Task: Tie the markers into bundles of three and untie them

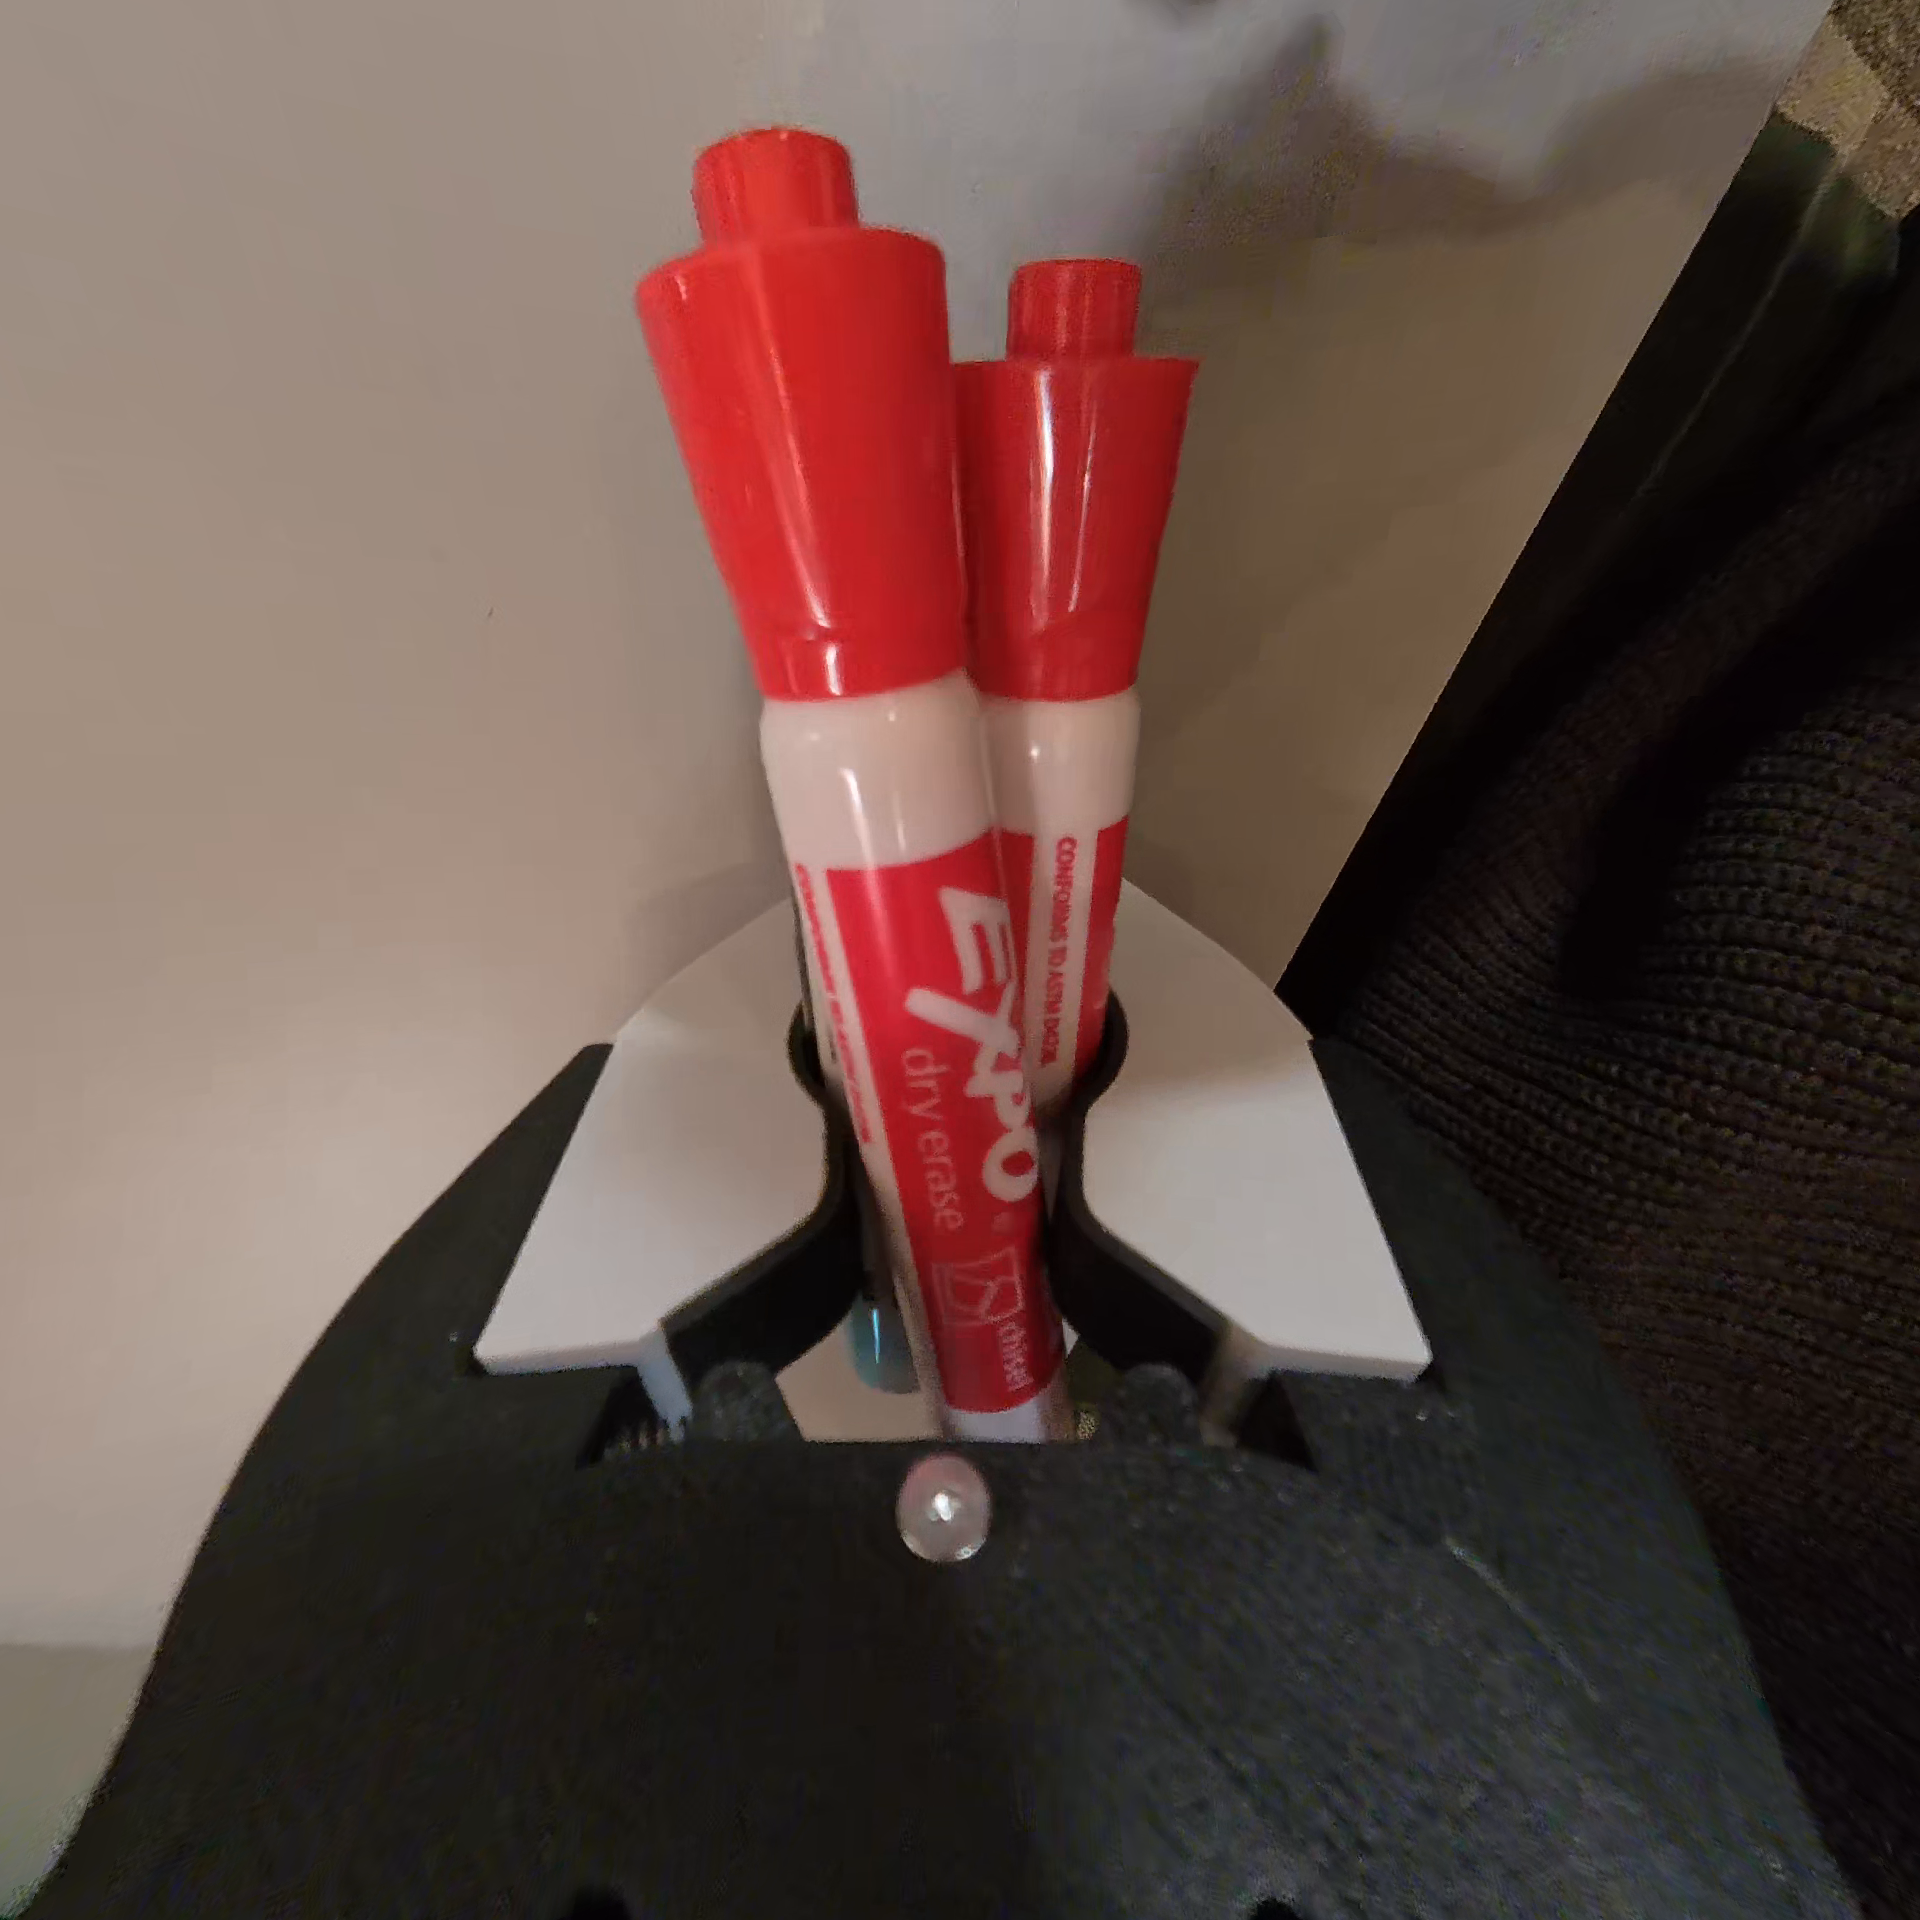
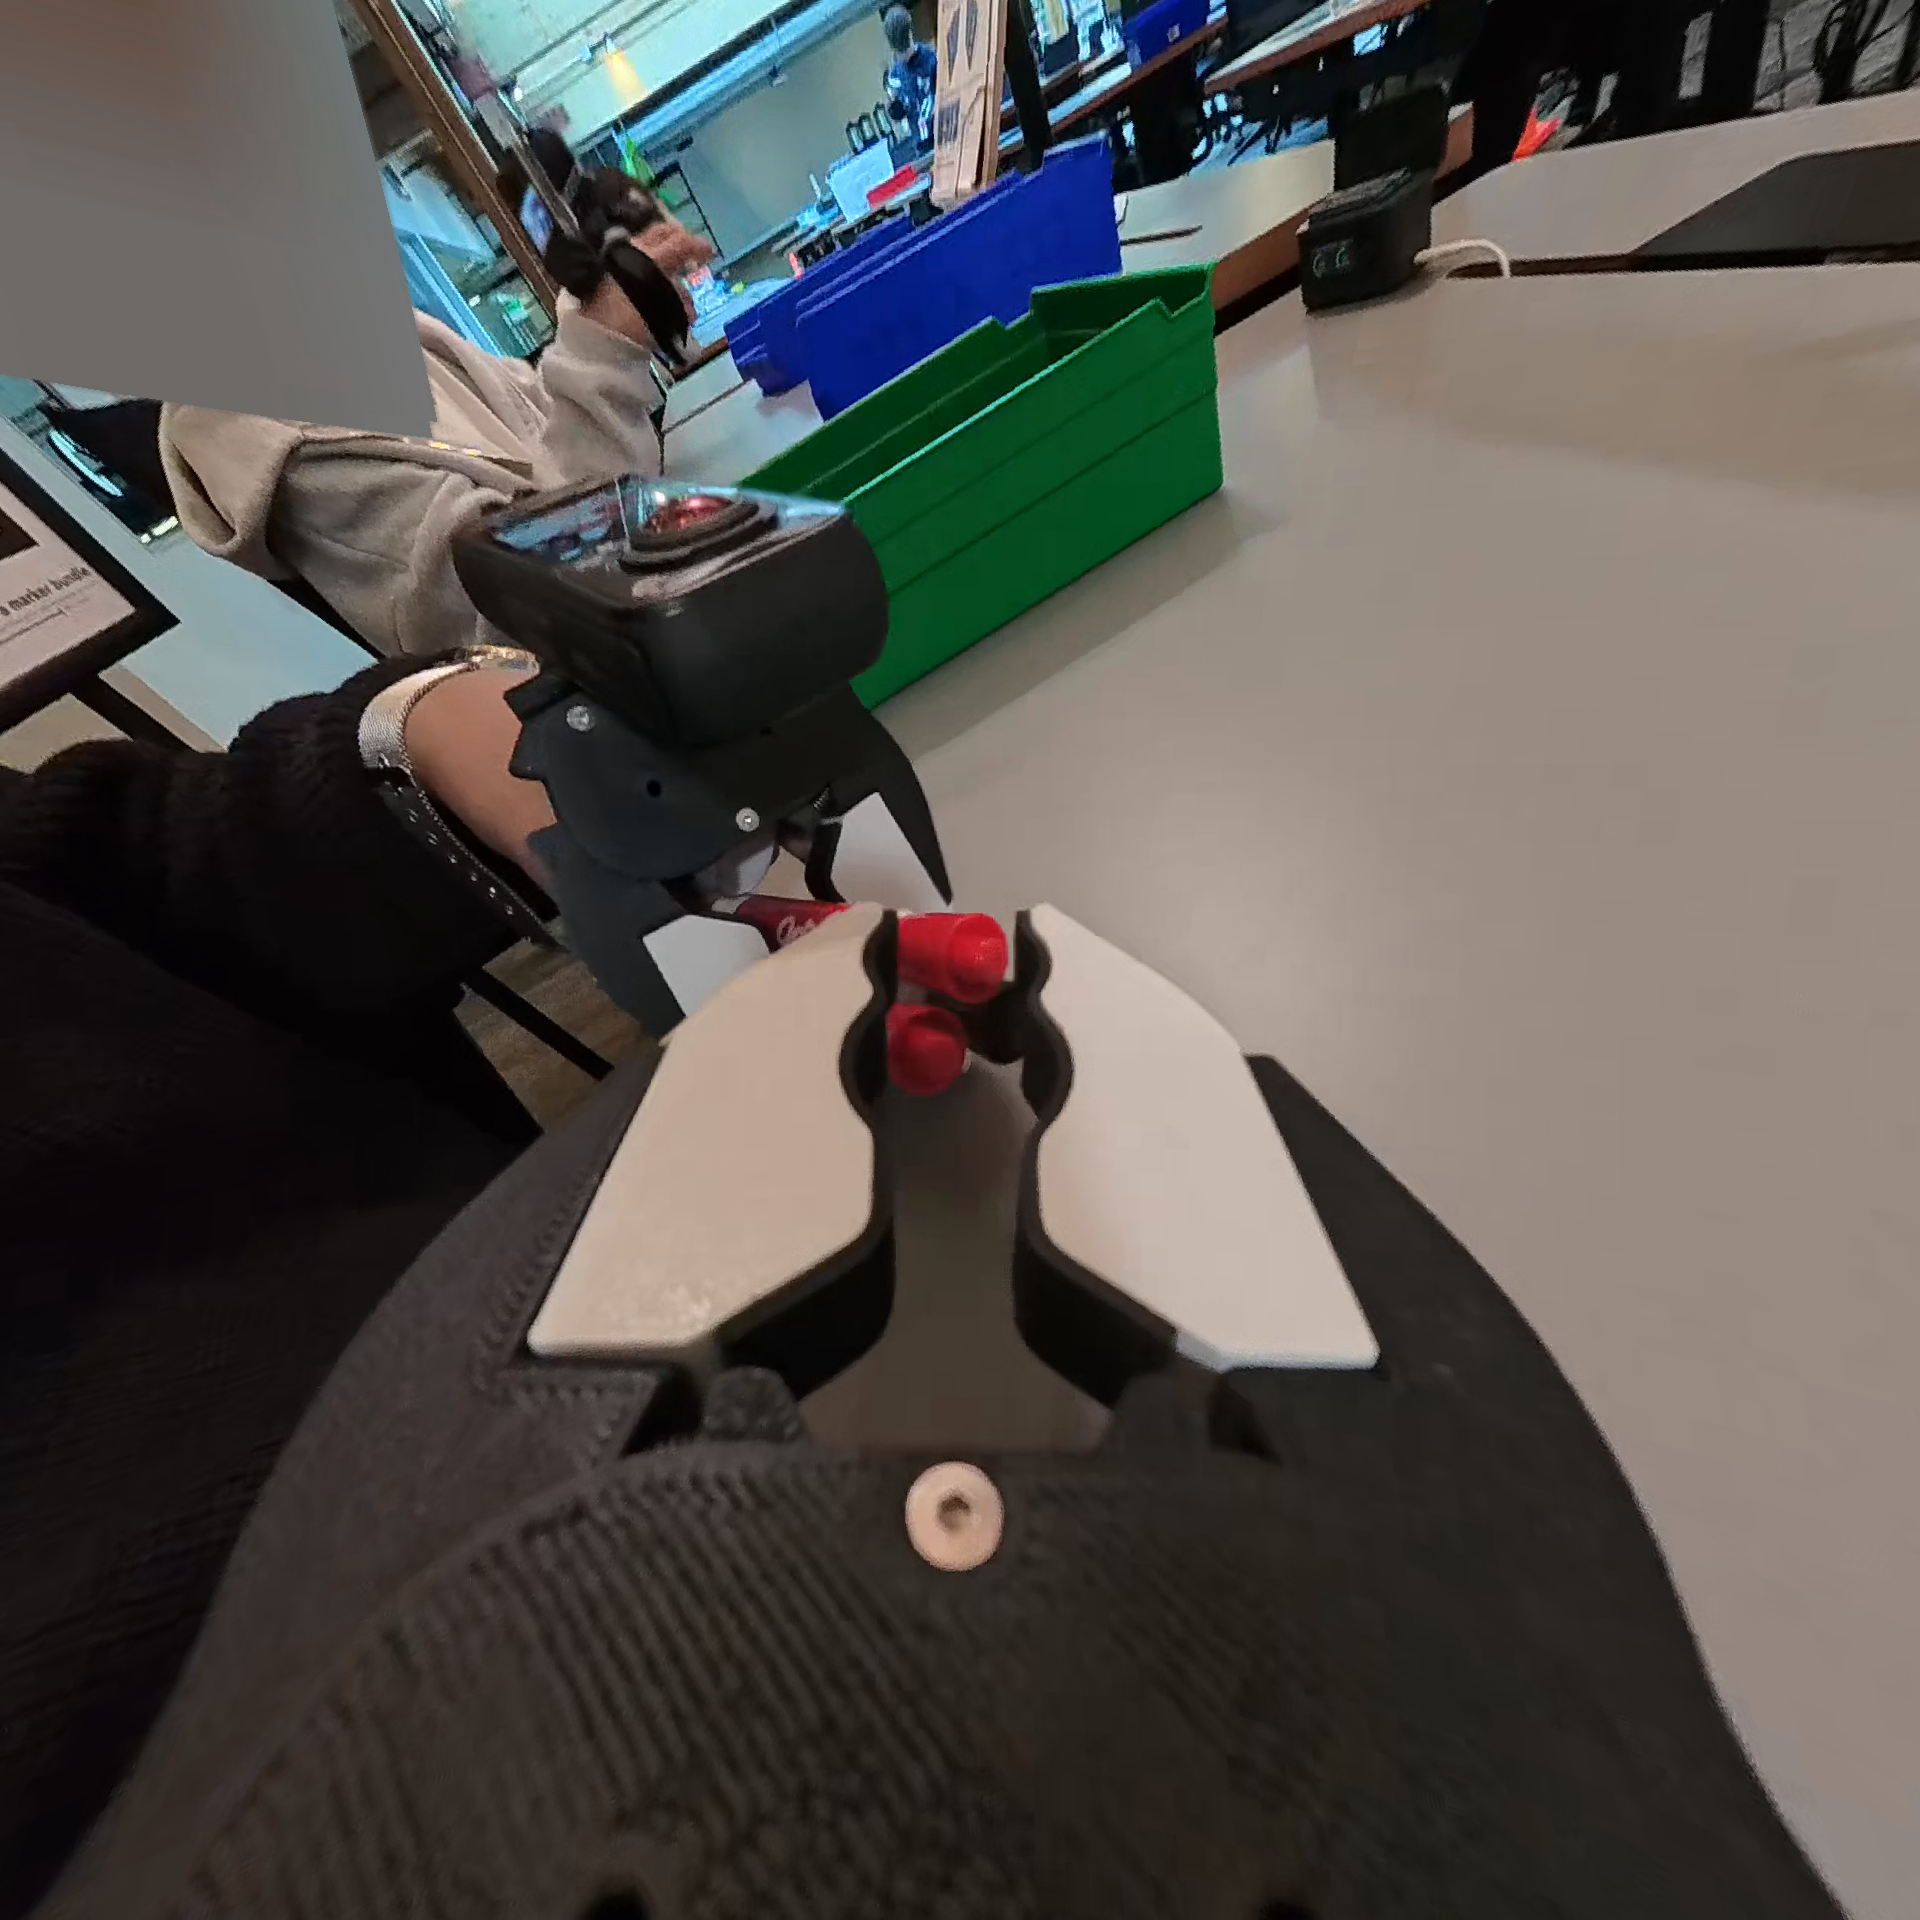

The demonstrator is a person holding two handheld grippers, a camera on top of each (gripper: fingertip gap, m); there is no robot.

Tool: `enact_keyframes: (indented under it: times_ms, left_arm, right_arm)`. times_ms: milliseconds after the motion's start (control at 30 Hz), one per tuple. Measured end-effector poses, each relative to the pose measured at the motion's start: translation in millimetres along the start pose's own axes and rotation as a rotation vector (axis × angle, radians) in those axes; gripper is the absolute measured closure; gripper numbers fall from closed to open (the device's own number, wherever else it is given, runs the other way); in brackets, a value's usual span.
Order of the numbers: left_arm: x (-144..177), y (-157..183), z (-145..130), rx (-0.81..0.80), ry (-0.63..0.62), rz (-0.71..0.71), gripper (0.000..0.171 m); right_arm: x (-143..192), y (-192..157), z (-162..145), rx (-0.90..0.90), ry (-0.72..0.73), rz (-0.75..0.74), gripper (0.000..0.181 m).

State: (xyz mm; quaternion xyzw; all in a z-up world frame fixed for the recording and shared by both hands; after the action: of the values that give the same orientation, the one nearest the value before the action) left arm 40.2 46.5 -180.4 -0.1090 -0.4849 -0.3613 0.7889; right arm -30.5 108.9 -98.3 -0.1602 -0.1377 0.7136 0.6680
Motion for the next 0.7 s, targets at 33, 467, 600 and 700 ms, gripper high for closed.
enact_keyframes:
  times_ms: [33,467,600,700]
  left_arm:
    - [0.5,-0.4,-0.7,0.004,0.000,0.002,0.126]
    - [1.1,3.6,-2.9,-0.010,-0.012,0.008,0.126]
    - [1.5,3.1,-3.1,-0.014,-0.013,0.012,0.126]
    - [2.3,2.1,-2.0,-0.003,-0.003,0.012,0.125]
  right_arm:
    - [0.6,1.4,2.1,-0.008,0.012,-0.001,0.159]
    - [-13.3,-11.0,-11.3,0.011,-0.038,0.045,0.155]
    - [-12.7,-11.1,-13.2,0.027,-0.056,0.045,0.163]
    - [-9.0,-9.6,-9.2,0.007,-0.042,0.058,0.170]
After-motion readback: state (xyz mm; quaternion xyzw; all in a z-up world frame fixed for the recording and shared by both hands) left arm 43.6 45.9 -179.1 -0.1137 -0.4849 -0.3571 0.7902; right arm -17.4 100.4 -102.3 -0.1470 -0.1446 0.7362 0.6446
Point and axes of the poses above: each gripper's, where its closed fingertips meet, x back along the fingers, z out of its top, y = z × x across the jaws, the point moved 3 cm from there along x, back along the fingers, and after that the axes turned 15 degrees about y, right-handed, at the moved point
